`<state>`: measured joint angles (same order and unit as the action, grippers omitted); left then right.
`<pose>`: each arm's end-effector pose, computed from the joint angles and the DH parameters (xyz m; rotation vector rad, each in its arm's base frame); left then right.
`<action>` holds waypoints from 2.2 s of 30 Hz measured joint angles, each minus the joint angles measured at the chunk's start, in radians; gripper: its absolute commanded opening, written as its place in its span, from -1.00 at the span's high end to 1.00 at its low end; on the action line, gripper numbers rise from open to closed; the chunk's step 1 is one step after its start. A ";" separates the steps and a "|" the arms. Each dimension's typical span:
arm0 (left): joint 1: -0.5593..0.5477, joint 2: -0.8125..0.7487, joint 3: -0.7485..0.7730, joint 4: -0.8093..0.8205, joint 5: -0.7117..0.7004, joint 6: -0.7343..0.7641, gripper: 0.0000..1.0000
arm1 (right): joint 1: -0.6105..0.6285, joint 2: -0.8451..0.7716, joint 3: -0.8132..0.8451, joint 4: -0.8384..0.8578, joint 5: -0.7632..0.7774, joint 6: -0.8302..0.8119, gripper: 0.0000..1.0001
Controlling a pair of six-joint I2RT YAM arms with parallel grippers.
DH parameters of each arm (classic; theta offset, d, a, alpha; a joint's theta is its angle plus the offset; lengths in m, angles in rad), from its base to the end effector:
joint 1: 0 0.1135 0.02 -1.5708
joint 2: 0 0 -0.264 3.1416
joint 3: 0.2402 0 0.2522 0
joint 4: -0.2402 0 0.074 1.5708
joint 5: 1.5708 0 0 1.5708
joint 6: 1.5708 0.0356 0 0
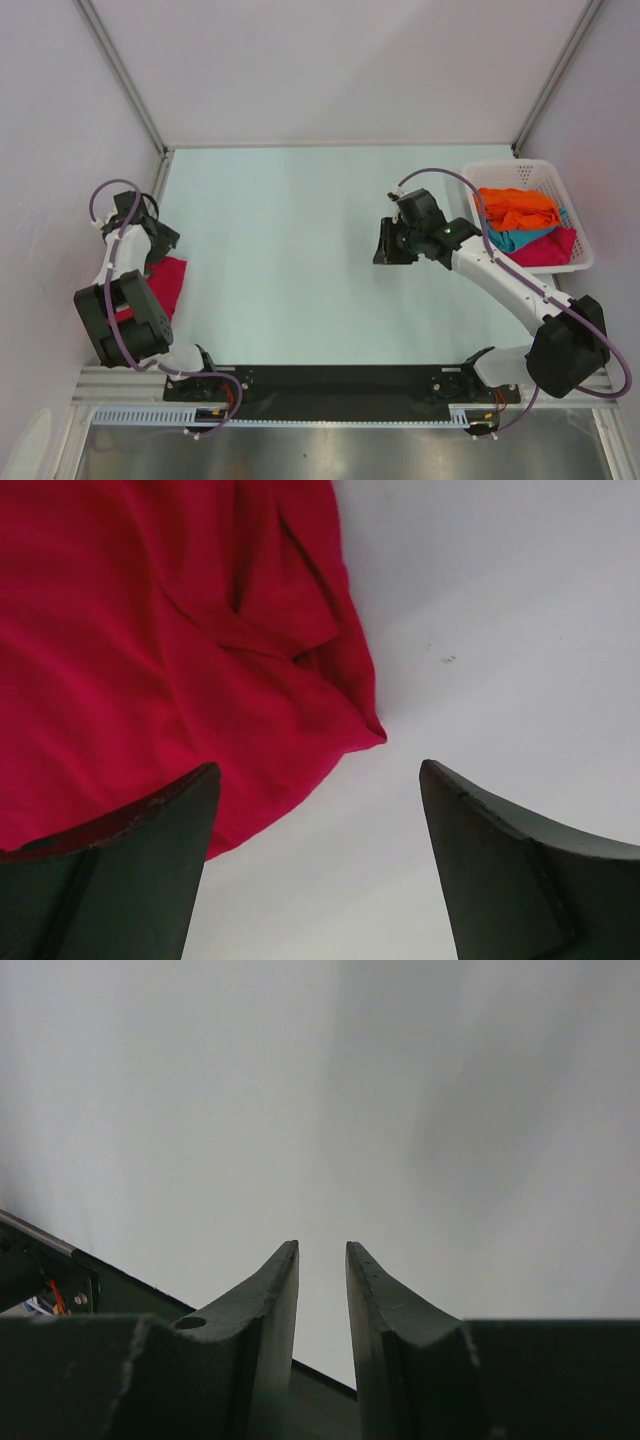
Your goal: Fold and stack the t-shirts
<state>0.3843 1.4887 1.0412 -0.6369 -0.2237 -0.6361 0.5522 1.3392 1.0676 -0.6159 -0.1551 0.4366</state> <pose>0.2714 0.1183 0.2286 -1.3456 2.2547 0.2107 0.2358 0.1518 0.2779 -0.2172 2.5370 0.6036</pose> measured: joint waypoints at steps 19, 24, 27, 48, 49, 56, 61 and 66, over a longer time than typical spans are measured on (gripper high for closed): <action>0.123 0.087 -0.014 0.032 0.086 0.000 -0.72 | 0.005 0.104 0.019 0.021 -0.006 0.002 0.38; 0.123 0.141 -0.013 0.038 0.108 -0.004 -0.73 | 0.019 0.189 0.080 0.032 -0.016 0.004 0.39; 0.123 0.172 -0.001 0.042 0.119 -0.015 -0.73 | 0.029 0.227 0.104 0.039 -0.020 0.004 0.39; 0.114 0.175 0.119 0.050 0.167 0.004 -0.72 | 0.072 0.305 0.206 0.059 -0.035 0.004 0.39; 0.109 0.160 0.121 0.054 0.177 0.010 -0.72 | 0.077 0.305 0.207 0.058 -0.034 0.004 0.39; -0.026 0.004 0.187 0.097 0.269 0.100 -0.72 | 0.128 0.291 0.211 0.042 -0.005 0.015 0.39; -0.145 -0.101 0.242 0.137 0.433 0.238 -0.83 | 0.176 0.266 0.211 0.041 0.021 0.035 0.39; -0.235 -0.193 0.238 0.138 0.581 0.344 -0.97 | 0.243 0.256 0.211 0.041 0.053 0.064 0.39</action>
<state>0.1497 1.2953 1.2793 -0.4992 0.3573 -0.2924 0.7956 1.5951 1.2789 -0.5747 -0.1020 0.5007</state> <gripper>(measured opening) 0.967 0.305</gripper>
